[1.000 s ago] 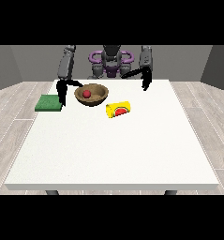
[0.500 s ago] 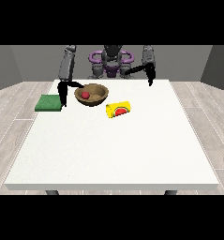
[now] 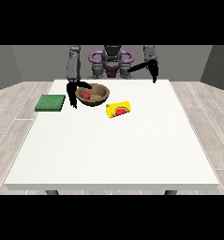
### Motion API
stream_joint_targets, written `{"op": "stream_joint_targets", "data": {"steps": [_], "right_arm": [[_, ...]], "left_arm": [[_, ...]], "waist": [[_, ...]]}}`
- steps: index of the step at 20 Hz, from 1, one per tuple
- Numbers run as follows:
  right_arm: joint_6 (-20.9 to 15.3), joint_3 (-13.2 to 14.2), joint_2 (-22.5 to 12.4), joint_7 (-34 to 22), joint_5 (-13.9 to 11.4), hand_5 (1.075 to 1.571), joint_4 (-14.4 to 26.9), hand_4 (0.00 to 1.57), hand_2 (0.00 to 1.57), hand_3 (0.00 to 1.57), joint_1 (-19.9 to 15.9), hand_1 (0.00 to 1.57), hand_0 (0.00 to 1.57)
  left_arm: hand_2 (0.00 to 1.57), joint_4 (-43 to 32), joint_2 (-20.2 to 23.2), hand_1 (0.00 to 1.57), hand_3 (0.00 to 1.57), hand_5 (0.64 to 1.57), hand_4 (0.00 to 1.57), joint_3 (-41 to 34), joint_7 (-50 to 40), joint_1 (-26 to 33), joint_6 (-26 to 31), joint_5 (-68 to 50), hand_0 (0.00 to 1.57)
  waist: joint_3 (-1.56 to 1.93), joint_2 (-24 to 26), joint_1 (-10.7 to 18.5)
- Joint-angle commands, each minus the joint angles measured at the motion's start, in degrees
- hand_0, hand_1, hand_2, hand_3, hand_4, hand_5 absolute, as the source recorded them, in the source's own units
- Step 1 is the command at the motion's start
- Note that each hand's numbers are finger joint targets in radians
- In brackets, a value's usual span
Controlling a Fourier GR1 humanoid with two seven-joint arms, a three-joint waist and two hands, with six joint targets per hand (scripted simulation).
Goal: Pick the cup and pour the ball into the bowl, then pick the bowl and place it on the pad
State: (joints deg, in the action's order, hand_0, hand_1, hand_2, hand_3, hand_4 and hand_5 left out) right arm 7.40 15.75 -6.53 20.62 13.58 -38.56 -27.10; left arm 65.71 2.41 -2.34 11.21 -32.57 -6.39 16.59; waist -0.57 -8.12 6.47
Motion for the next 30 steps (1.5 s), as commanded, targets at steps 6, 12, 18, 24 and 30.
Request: {"op": "stream_joint_targets", "data": {"steps": [6, 12, 18, 24, 30], "right_arm": [[-7.25, -3.81, 1.42, -1.22, -5.55, 1.570, 5.74, 0.66, 1.57, 0.82, 1.84, 1.57, 1.57], [-13.46, -2.85, -2.15, -9.62, -6.30, 1.551, 5.74, 1.03, 1.57, 1.57, -2.55, 1.57, 1.57], [-14.85, -6.51, -1.14, -13.59, -8.90, 1.552, 2.81, 1.02, 1.57, 1.57, -3.13, 1.57, 1.57], [-9.97, -6.93, -4.40, -29.66, -6.29, 1.553, -2.36, 1.05, 1.57, 1.57, -6.11, 1.57, 1.57], [-5.89, -1.56, -12.07, -28.44, -2.58, 1.559, -2.91, 1.06, 1.57, 1.57, -4.62, 1.57, 1.57]], "left_arm": [[0.00, 1.25, 3.00, 0.00, 0.00, 1.567, 0.00, -2.58, -0.02, -2.32, 1.20, -1.69, 0.00], [0.00, 1.89, 3.40, 0.00, 0.00, 1.569, 0.00, -2.12, -1.31, -2.09, 3.99, -2.90, 0.00], [0.00, -1.72, 5.75, 0.00, 0.00, 1.570, 0.00, -6.72, 2.25, 1.10, 2.11, -4.90, 0.00], [0.00, -6.08, 5.57, 0.00, 0.00, 1.570, 0.00, -7.48, 2.03, 5.04, 0.65, -4.64, 0.00], [0.00, -3.55, 6.20, 0.00, 0.00, 1.569, 0.00, -6.38, 3.79, 7.18, 1.90, -4.92, 0.00]], "waist": [[0.54, -4.50, -0.23], [0.52, -1.85, 2.86], [0.56, 1.71, -3.27], [0.54, 8.59, -7.92], [0.57, 6.72, -6.22]]}}
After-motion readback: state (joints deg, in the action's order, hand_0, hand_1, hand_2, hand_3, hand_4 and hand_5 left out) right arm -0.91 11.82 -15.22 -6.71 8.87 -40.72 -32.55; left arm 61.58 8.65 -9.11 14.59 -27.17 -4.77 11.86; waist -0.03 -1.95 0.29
